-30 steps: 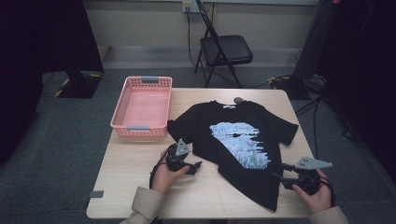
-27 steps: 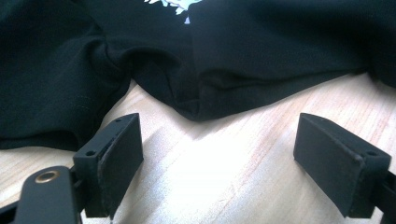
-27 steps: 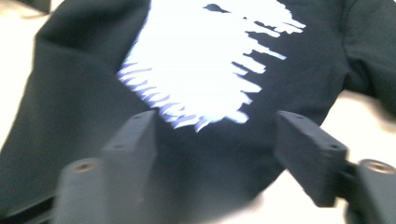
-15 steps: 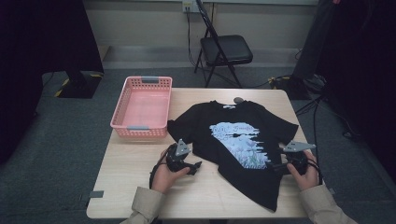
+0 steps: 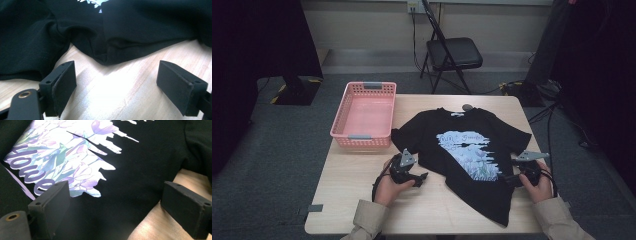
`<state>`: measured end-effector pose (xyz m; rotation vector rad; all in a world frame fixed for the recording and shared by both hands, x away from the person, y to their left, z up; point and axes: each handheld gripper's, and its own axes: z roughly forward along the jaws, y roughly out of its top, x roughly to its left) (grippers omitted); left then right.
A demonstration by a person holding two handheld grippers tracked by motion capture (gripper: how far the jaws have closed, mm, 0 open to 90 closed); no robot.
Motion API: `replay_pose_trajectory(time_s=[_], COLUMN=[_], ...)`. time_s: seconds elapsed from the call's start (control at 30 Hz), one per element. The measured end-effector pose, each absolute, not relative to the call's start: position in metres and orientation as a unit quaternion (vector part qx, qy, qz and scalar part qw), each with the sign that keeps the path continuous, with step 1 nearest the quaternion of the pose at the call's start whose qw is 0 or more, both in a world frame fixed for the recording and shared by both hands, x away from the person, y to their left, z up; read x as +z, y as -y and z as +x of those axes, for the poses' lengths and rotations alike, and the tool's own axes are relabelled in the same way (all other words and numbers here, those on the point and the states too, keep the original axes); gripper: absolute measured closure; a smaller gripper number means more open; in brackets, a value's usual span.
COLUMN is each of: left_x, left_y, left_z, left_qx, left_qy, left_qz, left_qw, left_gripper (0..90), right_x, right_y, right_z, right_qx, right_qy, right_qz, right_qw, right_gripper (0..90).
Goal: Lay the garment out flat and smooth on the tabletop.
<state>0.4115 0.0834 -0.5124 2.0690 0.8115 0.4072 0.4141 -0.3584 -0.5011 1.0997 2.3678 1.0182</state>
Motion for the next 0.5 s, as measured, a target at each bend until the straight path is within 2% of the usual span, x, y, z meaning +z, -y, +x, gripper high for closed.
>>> replay_pose_trajectory(time_s=[0.17,0.2,0.27,0.37,0.47,0.5], left_x=[-0.501,-0.498,-0.495,-0.494,-0.491,-0.489], left_y=[-0.080,-0.080,-0.078,-0.075,-0.070,-0.069], left_z=[0.414,0.415,0.418,0.424,0.430,0.431], left_qx=[0.151,0.151,0.140,0.136,0.146,0.147], left_qy=[-0.322,-0.324,-0.326,-0.329,-0.330,-0.329], left_qz=[0.822,0.819,0.818,0.820,0.822,0.822], left_qw=[0.445,0.448,0.453,0.448,0.441,0.440], left_gripper=[18.1,21.5,35.4,47.5,57.6,58.0], right_x=[-0.501,-0.501,-0.501,-0.501,-0.501,-0.501], right_y=[0.358,0.358,0.358,0.358,0.358,0.358], right_z=[0.414,0.414,0.414,0.414,0.414,0.414], right_qx=[0.358,0.358,0.358,0.358,0.358,0.358], right_qy=[-0.833,-0.833,-0.833,-0.833,-0.833,-0.833], right_qz=[0.387,0.387,0.387,0.387,0.387,0.387], right_qw=[0.169,0.169,0.169,0.169,0.169,0.169], right_gripper=[8.1,8.2,8.2,8.2,8.2,8.2])
